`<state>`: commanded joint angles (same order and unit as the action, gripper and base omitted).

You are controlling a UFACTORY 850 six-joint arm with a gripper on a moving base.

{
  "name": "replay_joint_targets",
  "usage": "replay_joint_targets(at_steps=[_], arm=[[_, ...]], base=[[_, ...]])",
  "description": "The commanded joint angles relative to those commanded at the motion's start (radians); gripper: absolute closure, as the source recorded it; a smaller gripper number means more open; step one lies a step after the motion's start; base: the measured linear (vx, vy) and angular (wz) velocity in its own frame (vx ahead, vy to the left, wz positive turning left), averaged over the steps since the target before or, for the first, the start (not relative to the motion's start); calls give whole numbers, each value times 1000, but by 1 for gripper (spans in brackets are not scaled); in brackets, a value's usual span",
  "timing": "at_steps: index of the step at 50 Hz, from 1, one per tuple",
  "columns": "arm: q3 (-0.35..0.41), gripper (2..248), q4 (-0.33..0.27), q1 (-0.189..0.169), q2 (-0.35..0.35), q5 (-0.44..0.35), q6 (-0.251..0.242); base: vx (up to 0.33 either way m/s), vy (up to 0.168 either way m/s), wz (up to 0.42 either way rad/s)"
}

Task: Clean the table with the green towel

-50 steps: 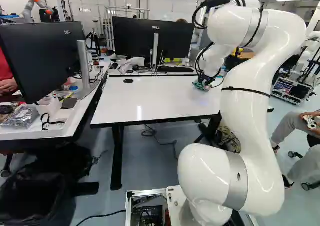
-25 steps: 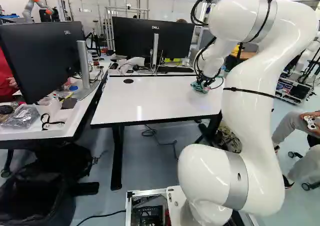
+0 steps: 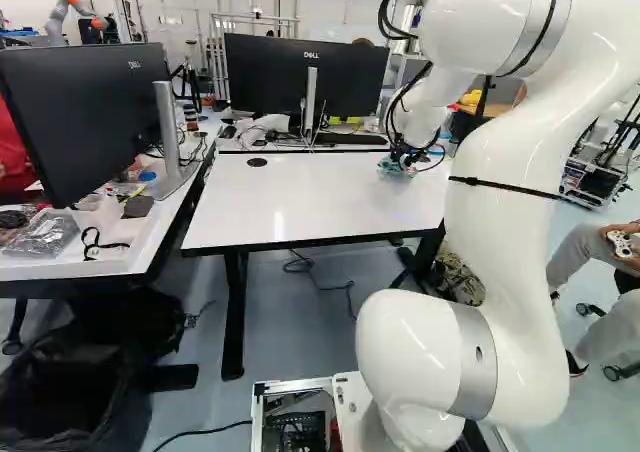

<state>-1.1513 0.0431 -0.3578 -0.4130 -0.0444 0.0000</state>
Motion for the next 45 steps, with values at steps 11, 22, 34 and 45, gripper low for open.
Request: replay_joint_targets(at_steps=[11,22,34,45], arm=[[32,189,0,27,48,0,0],[82,189,0,50,97,0,0],[143,189,0,66,149,0,0],[206,189,0,75,203,0,0]], base=[[0,0,0],[0,0,0],[0,0,0],[0,0,0]])
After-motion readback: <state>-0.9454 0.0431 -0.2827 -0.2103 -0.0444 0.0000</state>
